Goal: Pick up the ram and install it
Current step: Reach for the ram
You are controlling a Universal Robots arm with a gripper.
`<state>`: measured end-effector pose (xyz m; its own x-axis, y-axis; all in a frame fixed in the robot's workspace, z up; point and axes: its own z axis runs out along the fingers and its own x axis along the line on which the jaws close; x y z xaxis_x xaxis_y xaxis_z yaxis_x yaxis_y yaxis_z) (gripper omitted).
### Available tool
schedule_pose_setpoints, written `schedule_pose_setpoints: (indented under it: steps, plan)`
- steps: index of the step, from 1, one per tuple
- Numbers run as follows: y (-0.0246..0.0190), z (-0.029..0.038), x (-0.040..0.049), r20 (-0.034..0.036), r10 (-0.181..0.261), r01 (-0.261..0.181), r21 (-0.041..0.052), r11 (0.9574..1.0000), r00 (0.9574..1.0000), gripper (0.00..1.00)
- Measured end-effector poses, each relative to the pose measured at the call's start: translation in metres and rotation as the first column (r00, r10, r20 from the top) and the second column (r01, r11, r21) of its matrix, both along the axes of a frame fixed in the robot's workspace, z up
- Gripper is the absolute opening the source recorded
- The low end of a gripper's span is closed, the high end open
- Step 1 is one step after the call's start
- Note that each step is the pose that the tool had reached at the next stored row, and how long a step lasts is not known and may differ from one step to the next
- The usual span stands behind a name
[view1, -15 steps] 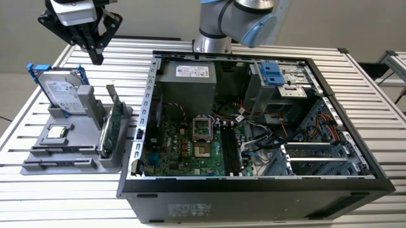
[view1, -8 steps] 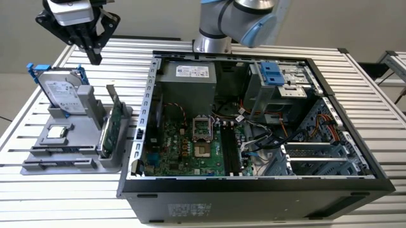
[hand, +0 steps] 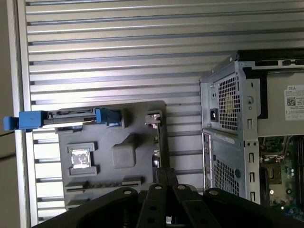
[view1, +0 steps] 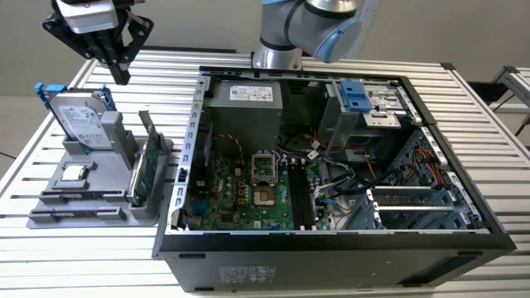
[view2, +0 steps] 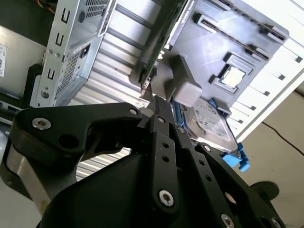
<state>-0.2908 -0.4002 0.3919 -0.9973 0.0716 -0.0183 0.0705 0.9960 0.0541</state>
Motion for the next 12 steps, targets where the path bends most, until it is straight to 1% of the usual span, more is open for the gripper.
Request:
schedule_pose_setpoints:
  steps: [7,12]
  plan:
    - [-0.0002,-0.0001,-0.0081,0.0001,0.000,0.000,0.0002,1.0000,1.0000,0.00]
    - [-0.0003,0.0000,-0.0173,-0.0001,0.000,0.000,0.0003,1.0000,1.0000,0.00]
